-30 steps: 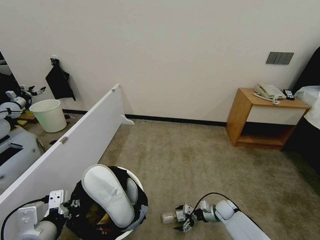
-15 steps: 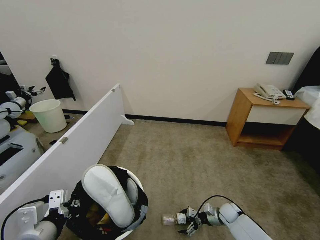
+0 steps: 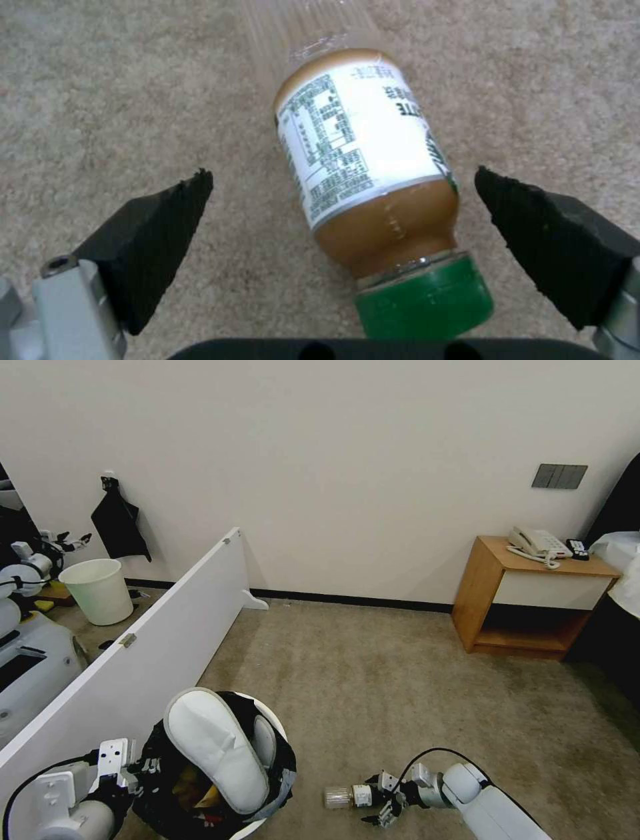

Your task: Pick up the trash bin, then pick up the garbage from the floor and place it into the trash bin.

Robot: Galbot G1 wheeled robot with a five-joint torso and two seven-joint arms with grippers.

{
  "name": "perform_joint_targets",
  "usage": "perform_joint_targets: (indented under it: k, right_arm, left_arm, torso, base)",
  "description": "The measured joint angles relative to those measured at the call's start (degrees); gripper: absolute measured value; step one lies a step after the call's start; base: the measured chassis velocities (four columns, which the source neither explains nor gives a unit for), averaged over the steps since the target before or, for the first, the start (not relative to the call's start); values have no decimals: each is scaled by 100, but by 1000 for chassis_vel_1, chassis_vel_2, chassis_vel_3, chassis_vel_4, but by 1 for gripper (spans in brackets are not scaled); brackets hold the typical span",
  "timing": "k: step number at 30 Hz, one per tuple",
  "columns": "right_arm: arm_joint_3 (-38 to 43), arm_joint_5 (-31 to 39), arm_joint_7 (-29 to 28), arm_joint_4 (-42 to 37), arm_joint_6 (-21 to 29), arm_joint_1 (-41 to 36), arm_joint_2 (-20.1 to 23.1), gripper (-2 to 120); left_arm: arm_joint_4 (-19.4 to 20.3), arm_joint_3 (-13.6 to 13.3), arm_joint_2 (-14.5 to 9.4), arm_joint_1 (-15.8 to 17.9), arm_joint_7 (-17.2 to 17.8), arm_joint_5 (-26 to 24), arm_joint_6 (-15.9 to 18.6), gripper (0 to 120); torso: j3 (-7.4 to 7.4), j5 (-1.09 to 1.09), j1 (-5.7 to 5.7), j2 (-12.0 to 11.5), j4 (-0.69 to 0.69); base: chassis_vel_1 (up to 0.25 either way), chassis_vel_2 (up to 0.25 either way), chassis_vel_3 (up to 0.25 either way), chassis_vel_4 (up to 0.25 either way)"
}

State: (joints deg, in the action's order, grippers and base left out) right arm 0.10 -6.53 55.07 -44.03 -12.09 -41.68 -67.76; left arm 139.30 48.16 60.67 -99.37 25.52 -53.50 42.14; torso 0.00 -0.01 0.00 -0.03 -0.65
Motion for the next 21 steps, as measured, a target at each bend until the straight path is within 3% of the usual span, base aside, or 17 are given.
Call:
perform_joint_targets:
  k: [6,9,11,21]
  right_arm:
    - [8,92,12,1,44,48,-19,88]
    - [9,120,12,5,49,63,-20,79]
    - [10,139,-12,17,52,77,-20,65]
    - [29,240,-26,20,63,81,-29,35]
  left_arm:
    - [-13,0,-9,12,0,-1,0,2]
    - [-14,0,-10,13,0,-2,0,2]
    - [-16,0,-10,17,0,-4,0,2]
    - [-21,-15,-7,20,0,-7,0,2]
  torso:
    - [0,0,0,0,0]
    - [0,0,0,0,1]
    - [0,0,0,0,0]
    - [0,-1,0,0,0]
  base:
    - [0,0,0,0]
    - [0,0,0,0]
    - [0,0,0,0]
    - [0,0,0,0]
